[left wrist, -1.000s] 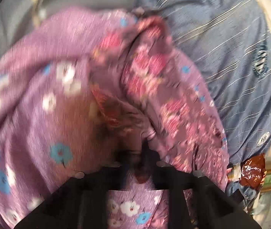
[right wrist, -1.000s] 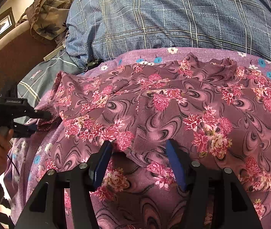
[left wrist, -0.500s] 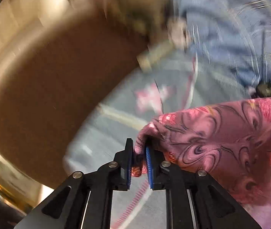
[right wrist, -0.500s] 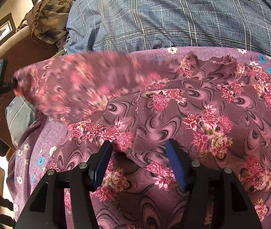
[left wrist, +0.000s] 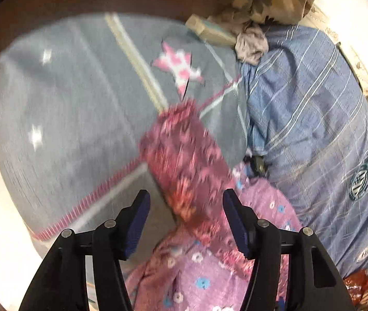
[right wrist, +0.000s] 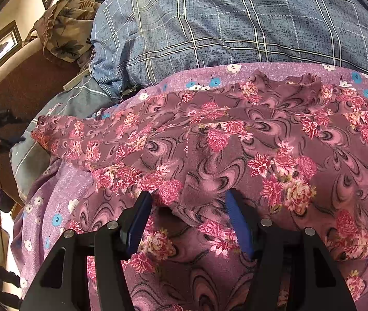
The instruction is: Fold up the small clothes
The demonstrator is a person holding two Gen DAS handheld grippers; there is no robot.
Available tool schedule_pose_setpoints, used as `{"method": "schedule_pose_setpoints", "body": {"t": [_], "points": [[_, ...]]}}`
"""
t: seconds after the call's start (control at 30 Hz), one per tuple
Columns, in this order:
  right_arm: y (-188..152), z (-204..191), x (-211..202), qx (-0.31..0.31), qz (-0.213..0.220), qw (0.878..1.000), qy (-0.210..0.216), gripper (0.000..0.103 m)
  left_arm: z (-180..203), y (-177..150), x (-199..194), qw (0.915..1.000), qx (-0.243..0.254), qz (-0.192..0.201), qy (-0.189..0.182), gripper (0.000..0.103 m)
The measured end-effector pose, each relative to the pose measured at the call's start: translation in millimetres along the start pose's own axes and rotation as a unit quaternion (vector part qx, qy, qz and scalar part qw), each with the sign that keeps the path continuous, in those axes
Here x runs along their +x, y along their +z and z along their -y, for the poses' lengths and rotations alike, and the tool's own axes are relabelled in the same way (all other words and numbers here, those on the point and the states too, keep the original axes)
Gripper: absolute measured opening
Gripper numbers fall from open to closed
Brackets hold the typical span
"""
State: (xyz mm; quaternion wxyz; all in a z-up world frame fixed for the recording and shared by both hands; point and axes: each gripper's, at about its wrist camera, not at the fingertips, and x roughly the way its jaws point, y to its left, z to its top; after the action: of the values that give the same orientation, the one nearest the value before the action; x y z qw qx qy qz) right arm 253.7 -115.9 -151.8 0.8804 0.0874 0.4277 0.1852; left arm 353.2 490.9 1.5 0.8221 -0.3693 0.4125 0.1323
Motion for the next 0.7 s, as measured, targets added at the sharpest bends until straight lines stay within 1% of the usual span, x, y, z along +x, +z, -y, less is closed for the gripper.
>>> {"method": "schedule_pose_setpoints", "body": {"t": [0.07,0.1,0.13,0.17,0.2,0.23,0.27,0.33,0.37,0.4,0.47,0.53,0.57,0.6,0.63,0.7], "points": [[-0.3,0.6,-1.0,0.002,0.001,1.000,0.002,0.062,-4.8,-16.7,14.9,0.9998,-0.015,-0.013,0.002,0.057],[-0.6,0.7,-1.3,0.002,0.001,1.000,0.003,0.062,-10.5,-16.9,28.0,0.9993,-0.029,-0.024,0.005,0.057],[-1.1,1.3,-1.9,0.002,0.001,1.000,0.003,0.062,-14.1,-21.9,28.5,0.9987,-0.042,-0.031,-0.002,0.056],[-1.2,1.3,-1.8,0.002,0.001,1.000,0.003,0.062,-16.9,-25.4,30.9,0.9978,-0.053,-0.032,-0.023,0.056],[-1.7,1.3,-2.0,0.003,0.001,1.000,0.004,0.062,-17.2,-21.6,37.4,0.9969,-0.063,-0.032,-0.035,0.056],[-0.8,1.9,-2.3,0.004,0.001,1.000,0.005,0.062,-15.0,-19.3,43.8,0.9970,-0.062,-0.029,-0.035,0.056],[-1.0,2.0,-2.4,0.005,0.002,1.000,0.006,0.062,-10.0,-13.2,50.9,0.9981,-0.048,-0.025,-0.030,0.056],[-1.3,2.8,-2.8,0.007,0.002,1.000,0.008,0.062,-3.5,-10.0,57.9,0.9991,-0.034,-0.022,-0.013,0.041],[-1.4,3.2,-3.1,0.008,0.003,1.000,0.010,0.062,-3.3,-6.3,64.5,0.9991,-0.033,-0.026,0.000,0.017],[-1.6,3.9,-3.5,0.010,0.004,1.000,0.012,0.062,-5.2,-4.2,67.3,0.9988,-0.035,-0.034,0.005,0.007],[-1.9,5.6,-4.0,0.014,0.005,1.000,0.017,0.062,-5.8,-4.6,65.1,0.9985,-0.043,-0.033,0.006,0.006],[-1.9,7.0,-3.9,0.018,0.006,1.000,0.021,0.062,1.0,-6.1,56.5,0.9995,-0.022,-0.017,0.012,0.006],[-1.7,7.0,-3.7,0.019,0.005,1.000,0.021,0.062,6.7,-10.8,43.6,0.9998,-0.008,-0.008,0.016,0.006],[-1.2,6.4,-3.2,0.018,0.003,1.000,0.019,0.062,13.2,-13.6,31.9,0.9999,0.003,-0.001,0.012,0.006],[0.3,5.5,-3.2,0.019,-0.001,1.000,0.014,0.058,20.1,-16.9,20.4,0.9999,0.011,0.002,0.007,0.006],[7.9,-4.2,-5.5,0.010,-0.008,1.000,-0.012,0.052,37.2,-21.5,-1.6,0.9992,0.036,0.016,-0.002,0.006]]}}
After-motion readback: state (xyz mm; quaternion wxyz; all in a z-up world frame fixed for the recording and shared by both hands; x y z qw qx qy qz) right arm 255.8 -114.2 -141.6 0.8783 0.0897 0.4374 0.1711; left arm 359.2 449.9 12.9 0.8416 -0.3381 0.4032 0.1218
